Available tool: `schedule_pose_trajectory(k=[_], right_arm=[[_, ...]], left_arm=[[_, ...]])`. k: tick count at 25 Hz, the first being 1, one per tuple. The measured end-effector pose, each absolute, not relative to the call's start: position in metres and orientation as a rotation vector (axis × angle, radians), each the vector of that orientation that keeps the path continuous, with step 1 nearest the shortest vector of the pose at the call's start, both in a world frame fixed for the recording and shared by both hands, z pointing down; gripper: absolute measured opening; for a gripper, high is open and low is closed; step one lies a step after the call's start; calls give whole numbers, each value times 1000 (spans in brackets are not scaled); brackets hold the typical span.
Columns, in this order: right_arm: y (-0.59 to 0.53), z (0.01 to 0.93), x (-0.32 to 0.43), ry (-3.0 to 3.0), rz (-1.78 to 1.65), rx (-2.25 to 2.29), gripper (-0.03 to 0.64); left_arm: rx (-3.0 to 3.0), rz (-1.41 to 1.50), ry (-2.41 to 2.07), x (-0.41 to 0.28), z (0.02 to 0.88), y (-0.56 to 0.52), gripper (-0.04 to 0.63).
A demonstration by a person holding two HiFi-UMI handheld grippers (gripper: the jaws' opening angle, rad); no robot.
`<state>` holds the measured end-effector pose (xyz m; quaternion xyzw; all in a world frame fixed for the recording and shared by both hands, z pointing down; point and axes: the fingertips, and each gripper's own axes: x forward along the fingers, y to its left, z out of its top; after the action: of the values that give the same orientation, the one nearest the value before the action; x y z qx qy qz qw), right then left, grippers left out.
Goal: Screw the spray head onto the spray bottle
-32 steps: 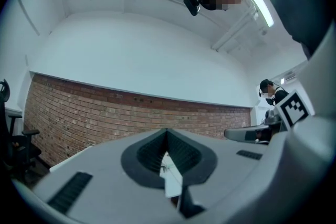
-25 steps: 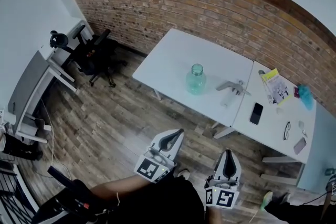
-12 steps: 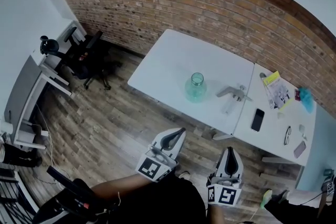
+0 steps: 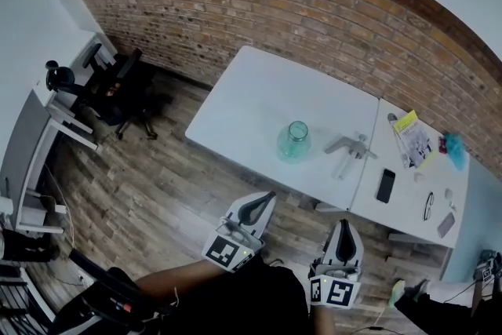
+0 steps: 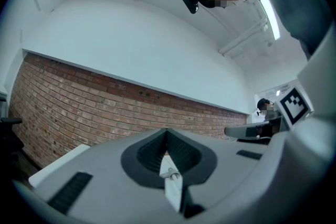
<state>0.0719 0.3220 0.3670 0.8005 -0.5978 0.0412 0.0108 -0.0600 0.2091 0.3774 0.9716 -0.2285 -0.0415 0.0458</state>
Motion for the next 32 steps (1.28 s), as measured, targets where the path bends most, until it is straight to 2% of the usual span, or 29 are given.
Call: schedule_pose_trajectory(k=[10,32], right_arm=[[292,370,66,-1849,152,2512,9],[241,380,165,-1893,157,2452,9]], left_arm=[[2946,-70,-648,-60,392,184,2],[2955,-63,-788,3,397,131,2]])
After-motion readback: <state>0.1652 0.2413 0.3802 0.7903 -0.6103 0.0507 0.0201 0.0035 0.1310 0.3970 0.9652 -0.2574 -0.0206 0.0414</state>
